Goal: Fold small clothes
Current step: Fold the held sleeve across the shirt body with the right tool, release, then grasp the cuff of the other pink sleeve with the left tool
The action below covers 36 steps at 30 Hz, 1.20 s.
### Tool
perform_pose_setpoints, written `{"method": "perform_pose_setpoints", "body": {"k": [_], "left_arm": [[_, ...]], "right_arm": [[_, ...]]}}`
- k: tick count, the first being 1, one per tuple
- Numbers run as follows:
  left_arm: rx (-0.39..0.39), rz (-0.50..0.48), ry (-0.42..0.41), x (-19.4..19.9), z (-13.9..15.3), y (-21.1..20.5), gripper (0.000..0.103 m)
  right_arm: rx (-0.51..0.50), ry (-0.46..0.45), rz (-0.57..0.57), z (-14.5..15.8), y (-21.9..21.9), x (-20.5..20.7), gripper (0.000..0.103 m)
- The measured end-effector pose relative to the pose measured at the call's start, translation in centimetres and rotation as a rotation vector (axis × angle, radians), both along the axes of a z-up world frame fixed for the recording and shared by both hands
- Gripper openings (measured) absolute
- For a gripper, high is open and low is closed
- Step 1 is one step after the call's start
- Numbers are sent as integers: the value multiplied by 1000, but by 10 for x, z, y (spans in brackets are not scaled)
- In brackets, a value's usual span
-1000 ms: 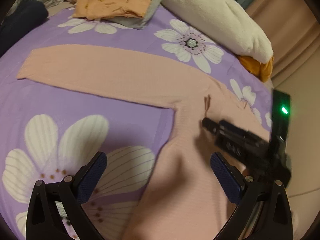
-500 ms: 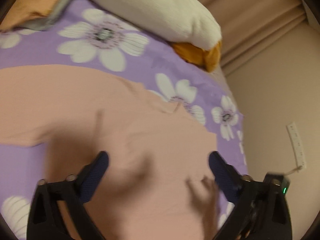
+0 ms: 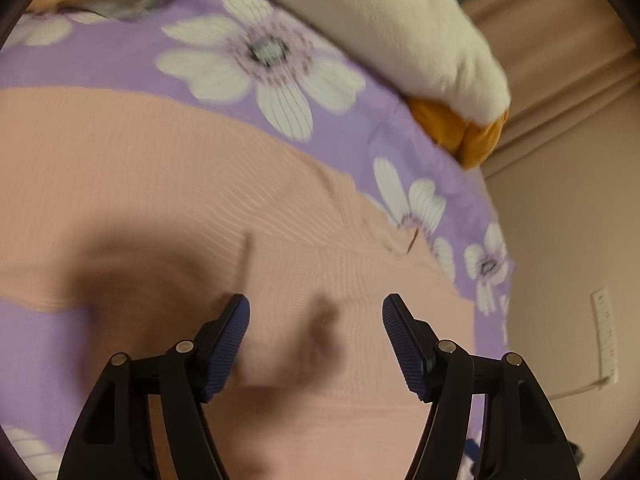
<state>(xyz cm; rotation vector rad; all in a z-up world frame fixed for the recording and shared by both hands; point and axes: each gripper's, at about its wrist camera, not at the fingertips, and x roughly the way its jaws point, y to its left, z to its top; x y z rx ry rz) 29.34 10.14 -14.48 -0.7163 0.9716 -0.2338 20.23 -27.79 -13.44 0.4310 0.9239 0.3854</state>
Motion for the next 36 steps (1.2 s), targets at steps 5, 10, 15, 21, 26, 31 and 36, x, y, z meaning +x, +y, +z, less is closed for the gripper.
{"method": "perform_pose_setpoints", "body": {"k": [5,10,15,21,26,31,36], "left_arm": [[-40,189,-39,-44,17,93,75],[-58,446,-18,-98,9,196,78],[-137,627,3,-142,-15,264,78],[-267,722,-64,-149,-30,298,78],[-263,779,-90,-136,-30,315,78],[-206,813,-79,-122,-28,325,78],[-93,791,-27,-112,-20,320,29]], "right_arm": [[1,-6,10,4,6,-13,64],[0,-4,23,8,19,-19,64],[-14,6,40,9,32,-21,64],[-40,11,56,11,48,-21,64],[-71,12,64,13,54,-20,64],[-92,11,62,14,57,-20,64],[-94,25,61,9,59,-20,64]]}}
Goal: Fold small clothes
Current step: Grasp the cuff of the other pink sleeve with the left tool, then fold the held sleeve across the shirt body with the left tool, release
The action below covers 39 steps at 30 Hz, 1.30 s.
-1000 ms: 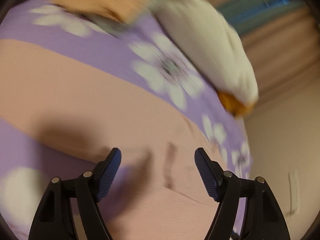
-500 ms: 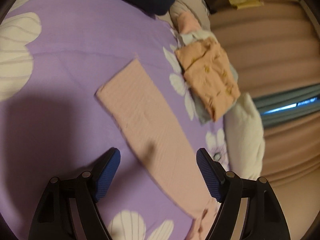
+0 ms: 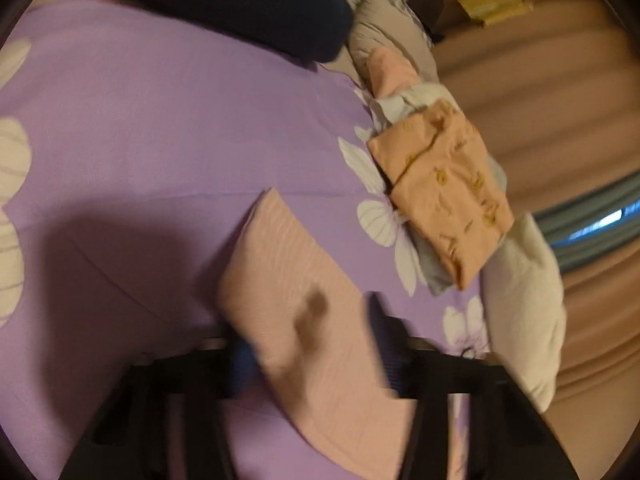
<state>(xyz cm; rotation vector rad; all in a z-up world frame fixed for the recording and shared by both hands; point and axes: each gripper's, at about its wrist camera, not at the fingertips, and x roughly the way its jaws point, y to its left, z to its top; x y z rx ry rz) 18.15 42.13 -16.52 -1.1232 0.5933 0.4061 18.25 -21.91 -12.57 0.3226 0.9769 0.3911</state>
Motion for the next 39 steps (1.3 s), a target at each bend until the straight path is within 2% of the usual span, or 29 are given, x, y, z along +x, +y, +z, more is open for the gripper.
{"method": "perform_pose_setpoints", "body": {"k": [1,3,4,5,10,16,20,22,25,31,37,38,39], "left_arm": [[16,-13,24,2,2,-3,20],[48,-29,44,4,5,-8,16],[72,-45,55,6,9,-13,6],[99,-69,69,10,15,-20,3],[246,-213,54,30,60,-71,3],[387,-453,-54,61,124,-172,3],[449,-585,-95,77,147,-243,3],[483,-664,-91,88,151,-287,3],[533,-756,-67,97,143,-340,3],[570,-925,37,118,90,-432,3],[588,-1033,150,122,44,-478,3],[593,-1056,170,122,40,-481,6],[594,-1086,200,122,34,-485,18]], "right_arm": [[-2,2,0,-1,1,0,64],[-4,3,1,-2,1,0,64],[-4,2,3,-3,2,-1,64],[-5,-1,4,-3,1,-1,64],[1,-8,1,-4,-3,-4,64],[37,-14,-20,-4,-13,-8,64],[51,-22,-44,-4,-26,-13,64],[65,-24,-60,-5,-35,-15,64],[74,-20,-87,-7,-47,-16,64],[97,-10,-131,-14,-67,-17,64],[132,2,-151,-18,-76,-5,64],[142,3,-152,-17,-77,-2,65],[155,4,-153,-16,-77,1,65]]}}
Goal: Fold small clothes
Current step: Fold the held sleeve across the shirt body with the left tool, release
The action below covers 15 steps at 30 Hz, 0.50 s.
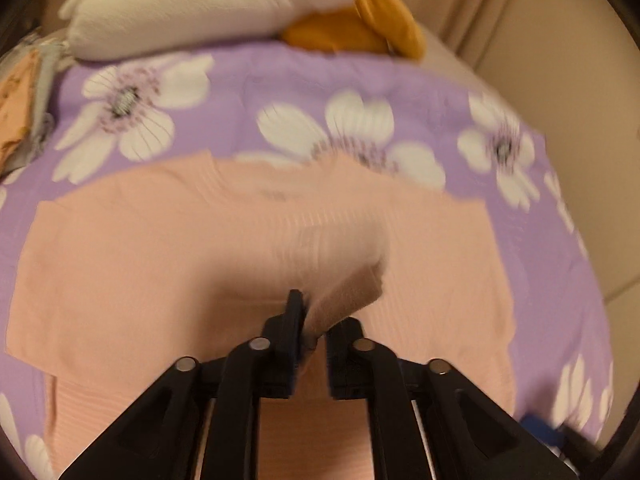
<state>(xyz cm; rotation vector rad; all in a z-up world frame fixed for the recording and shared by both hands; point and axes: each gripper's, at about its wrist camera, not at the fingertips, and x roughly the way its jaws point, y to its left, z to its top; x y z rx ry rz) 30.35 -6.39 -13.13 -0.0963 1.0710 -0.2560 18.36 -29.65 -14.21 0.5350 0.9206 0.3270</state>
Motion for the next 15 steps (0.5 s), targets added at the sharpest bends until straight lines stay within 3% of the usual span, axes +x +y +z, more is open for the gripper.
{"method": "perform_pose_setpoints", "body": {"k": [1,3,5,9,12,15], "left_arm": [[6,-20,15,-3,-3,-1,37],[17,-40,2,-11,-5,-4,52],[7,-49,-15,-18,2,1,53],[-51,-60,-39,-42,18,31,68],[-57,-36,-81,-63,24,61,68],[-65,57,-106,-84,30,113,68]], "right_arm": [[20,-1,-3,1,-1,4,66],[67,0,-13,2,-3,15,67],[107,2,-21,3,-3,24,67],[210,40,-12,-4,1,50,67],[254,72,9,-9,14,72,67],[265,100,36,-14,33,96,67]]}}
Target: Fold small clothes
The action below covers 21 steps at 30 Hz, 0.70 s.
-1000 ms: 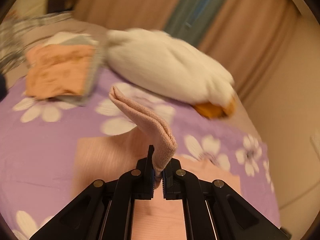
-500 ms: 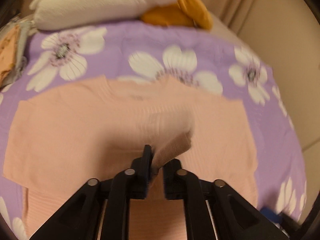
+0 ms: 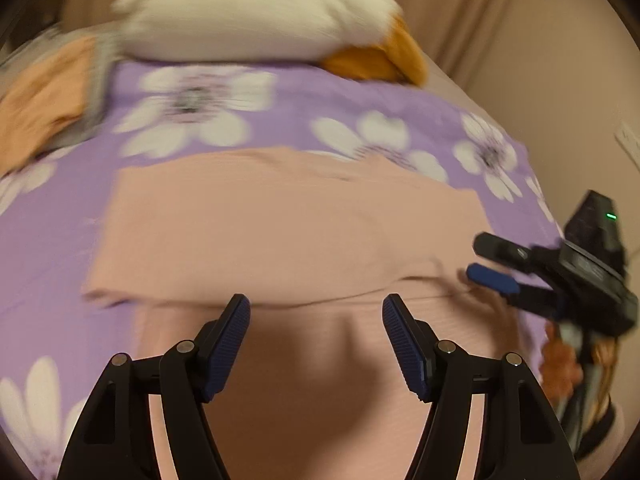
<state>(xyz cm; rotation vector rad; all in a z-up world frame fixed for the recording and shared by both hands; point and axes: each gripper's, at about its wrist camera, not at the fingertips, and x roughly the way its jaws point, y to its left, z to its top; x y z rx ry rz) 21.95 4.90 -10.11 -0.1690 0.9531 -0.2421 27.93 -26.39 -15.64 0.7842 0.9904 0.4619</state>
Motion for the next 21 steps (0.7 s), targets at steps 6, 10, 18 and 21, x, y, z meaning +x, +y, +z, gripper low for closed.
{"method": "perform_pose_setpoints", "body": {"k": [6,10,18,21], "left_arm": [[-7,211,12,-31,-4,92,68],[-46,297,47,-41,-15,122,68],[-87,295,31,-36,-16,119,68],[-95,276,24,-30,-17,115,68]], "right_arm": [[-141,53,49,-16,44,43,40],[-285,41,65,-13,65,56,6],[-252,-161,-28,64,34,42,6],[-347,-123,-60,54,20,38,7]]}}
